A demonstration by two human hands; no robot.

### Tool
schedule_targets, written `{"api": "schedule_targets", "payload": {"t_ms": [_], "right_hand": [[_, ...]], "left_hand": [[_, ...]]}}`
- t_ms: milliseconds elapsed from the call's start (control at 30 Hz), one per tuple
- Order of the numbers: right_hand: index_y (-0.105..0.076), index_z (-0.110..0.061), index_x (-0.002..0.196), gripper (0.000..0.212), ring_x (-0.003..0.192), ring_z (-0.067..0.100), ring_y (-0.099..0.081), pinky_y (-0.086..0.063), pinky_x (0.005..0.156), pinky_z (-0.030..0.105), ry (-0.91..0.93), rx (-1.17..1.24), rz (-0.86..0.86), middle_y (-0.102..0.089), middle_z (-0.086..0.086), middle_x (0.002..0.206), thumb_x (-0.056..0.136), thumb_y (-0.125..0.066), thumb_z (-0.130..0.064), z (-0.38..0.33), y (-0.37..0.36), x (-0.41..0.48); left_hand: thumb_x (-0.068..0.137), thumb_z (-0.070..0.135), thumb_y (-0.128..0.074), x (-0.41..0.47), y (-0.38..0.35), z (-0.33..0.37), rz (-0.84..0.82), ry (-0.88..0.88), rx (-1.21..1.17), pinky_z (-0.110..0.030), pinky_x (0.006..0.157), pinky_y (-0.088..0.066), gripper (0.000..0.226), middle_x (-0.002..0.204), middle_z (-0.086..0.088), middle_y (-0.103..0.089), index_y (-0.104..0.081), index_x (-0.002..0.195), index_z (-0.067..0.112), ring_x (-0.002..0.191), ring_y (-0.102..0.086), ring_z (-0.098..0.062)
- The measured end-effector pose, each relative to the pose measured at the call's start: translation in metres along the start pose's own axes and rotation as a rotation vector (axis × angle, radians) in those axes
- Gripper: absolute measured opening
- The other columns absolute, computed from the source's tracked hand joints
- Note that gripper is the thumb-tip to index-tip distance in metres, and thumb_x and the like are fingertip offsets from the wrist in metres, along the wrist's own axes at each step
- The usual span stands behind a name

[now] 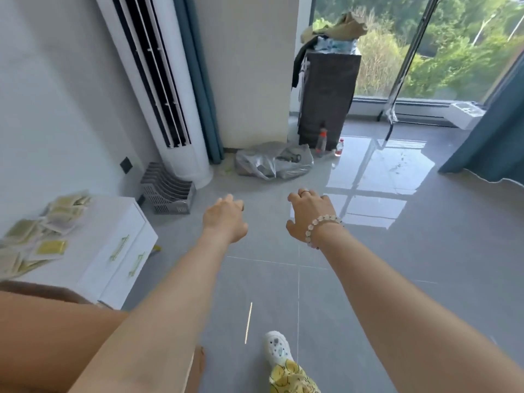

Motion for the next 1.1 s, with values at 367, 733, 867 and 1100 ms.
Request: {"api": "schedule_targets", "payload": {"t_ms": [367,733,867,1100], "right_hand": [[-0.045,-0.013,0.126,0.04,0.119,0.023,-0.042,-0.036,0.096,0.034,0.403,-0.034,0.032,-0.043,0.007,0.13,0.09,-0.05,-0.029,-0.115,0.027,0.248],[-0.044,-0.013,0.129,0.041,0.117,0.022,-0.043,-0.036,0.097,0.034,0.818,-0.037,-0.059,-0.044,0.007,0.128,0.09,-0.049,-0.025,-0.335,-0.006,0.331],[-0.045,-0.014,0.13,0.04,0.123,0.022,-0.042,-0.035,0.1,0.035,0.913,-0.038,-0.071,-0.044,0.007,0.133,0.094,-0.045,-0.031,-0.411,-0.015,0.36],[-0.045,-0.014,0.131,0.041,0.122,0.022,-0.042,-0.035,0.1,0.036,0.976,-0.042,-0.088,-0.045,0.006,0.131,0.096,-0.042,-0.035,-0.515,-0.021,0.413]], "left_hand": [[0.087,0.025,-0.053,0.142,0.048,-0.156,0.117,0.369,-0.076,-0.035,0.081,-0.043,0.035,0.121,-0.007,-0.047,-0.054,0.121,0.014,0.111,-0.048,-0.026],[0.089,0.039,-0.053,0.131,0.023,-0.345,0.043,0.722,-0.052,-0.032,0.089,-0.039,0.047,0.131,-0.002,-0.046,-0.048,0.132,0.022,0.124,-0.04,-0.022],[0.091,0.042,-0.051,0.14,0.024,-0.417,0.067,0.797,-0.05,-0.033,0.09,-0.04,0.045,0.132,-0.002,-0.047,-0.05,0.13,0.021,0.125,-0.04,-0.022],[0.091,0.04,-0.051,0.16,0.032,-0.525,0.09,0.874,-0.052,-0.033,0.086,-0.041,0.041,0.127,-0.002,-0.05,-0.053,0.126,0.019,0.12,-0.047,-0.023]]}}
Point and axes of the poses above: each hand's wrist, its own x-axis towards the middle knuckle, its own y-axis out of the back of the hand, z = x × y, the point moved 8 cm from there along x, towards the middle knuckle
